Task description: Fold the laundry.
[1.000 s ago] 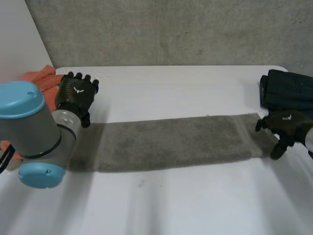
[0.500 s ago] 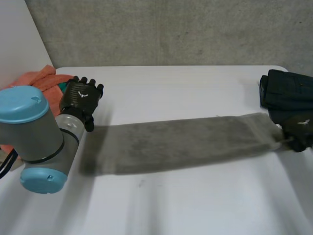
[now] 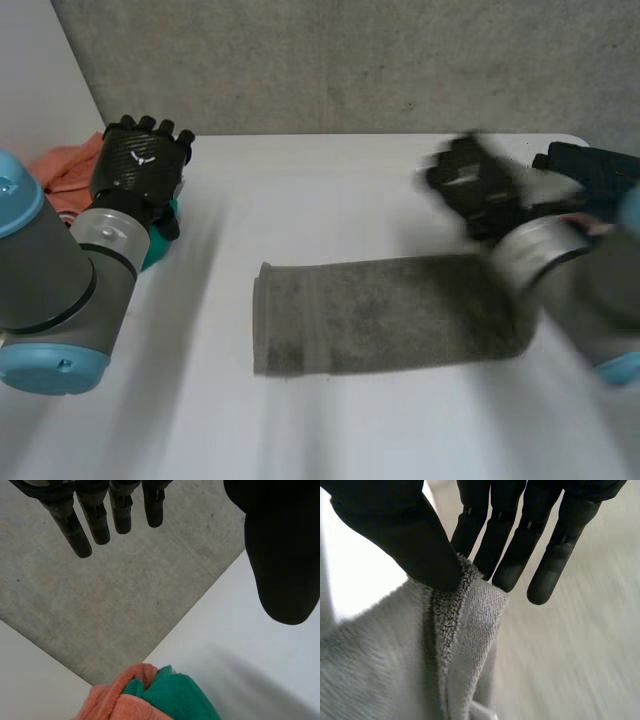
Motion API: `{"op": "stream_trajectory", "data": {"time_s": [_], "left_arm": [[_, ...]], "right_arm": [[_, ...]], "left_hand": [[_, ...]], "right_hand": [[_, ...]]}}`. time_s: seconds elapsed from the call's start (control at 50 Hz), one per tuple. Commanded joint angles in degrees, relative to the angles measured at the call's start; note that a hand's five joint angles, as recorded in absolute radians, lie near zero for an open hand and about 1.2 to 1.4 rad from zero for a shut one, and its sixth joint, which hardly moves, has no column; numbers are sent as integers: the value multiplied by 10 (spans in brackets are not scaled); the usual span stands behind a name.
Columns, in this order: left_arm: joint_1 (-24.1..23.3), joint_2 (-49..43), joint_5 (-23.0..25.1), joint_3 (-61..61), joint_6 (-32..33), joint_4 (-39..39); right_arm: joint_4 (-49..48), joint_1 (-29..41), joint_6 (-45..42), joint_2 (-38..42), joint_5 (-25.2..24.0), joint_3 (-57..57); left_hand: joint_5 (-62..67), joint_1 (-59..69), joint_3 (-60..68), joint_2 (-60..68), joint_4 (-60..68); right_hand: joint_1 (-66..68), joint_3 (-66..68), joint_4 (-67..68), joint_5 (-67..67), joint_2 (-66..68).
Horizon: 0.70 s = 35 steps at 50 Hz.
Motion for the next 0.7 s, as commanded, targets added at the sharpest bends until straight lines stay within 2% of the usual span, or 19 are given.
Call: {"op": "stream_trajectory", "data": {"time_s": [0.02, 0.08, 0.16, 0.22, 0.34, 0.38, 0.46, 0.52, 0.54, 0.56, 0.58, 0.64, 0.7], "left_arm": [[-5, 4, 1, -16, -4, 1], [-6, 3, 1, -20, -4, 1], [-8, 1, 1, -20, -4, 1], [-14, 0, 1, -16, -4, 1], [-19, 0, 2, -8, -3, 2], [-23, 0, 3, -5, -3, 2], [-31, -1, 4, -4, -3, 2], [-35, -5, 5, -5, -3, 2], [-35, -5, 5, -6, -3, 2], [-35, -6, 4, -6, -3, 2], [-36, -6, 4, -7, -3, 2], [-38, -6, 5, -8, -4, 2], [-40, -6, 4, -9, -3, 2]], "right_arm": [[-30, 204, -44, 112, -52, 5], [-23, 207, -54, 139, -33, 0], [-1, 205, -44, 141, 36, -5], [0, 191, 16, 121, 73, 4], [31, 87, 273, 4, 74, 43], [58, 67, 311, -4, 70, 54], [122, 22, 269, 4, 61, 84], [142, -37, 175, 24, 70, 114], [144, -53, 155, 32, 70, 116], [148, -76, 126, 43, 67, 118], [147, -83, 115, 49, 68, 118], [144, -96, 109, 70, 68, 108], [132, -96, 119, 69, 73, 96]], "left_hand": [[-28, -8, -20, -20, -16], [-28, -8, -20, -20, -16], [-28, -8, -20, -20, -16], [-28, -8, -20, -20, -16], [-28, -8, -20, -20, -16], [-28, -8, -20, -20, -16], [-28, -8, -20, -20, -16], [-28, -8, -20, -20, -16], [-28, -8, -20, -20, -16], [-28, -8, -20, -20, -16], [-28, -8, -20, -20, -16], [-28, -8, -20, -20, -16], [-28, -8, -20, -20, -16]], "right_hand": [[162, 118, 113, 131, 123], [162, 118, 113, 131, 123], [-538, -582, -587, -569, -577], [-538, -582, -587, -569, -577], [-538, -582, -587, -569, -577], [-538, -582, -587, -569, -577], [-538, -582, -587, -569, -577], [-504, -548, -553, -535, -543], [-452, -496, -501, -483, -490], [-303, -347, -352, -334, -342], [-212, -256, -261, -243, -250], [161, 117, 112, 130, 122], [162, 118, 113, 131, 123]]}}
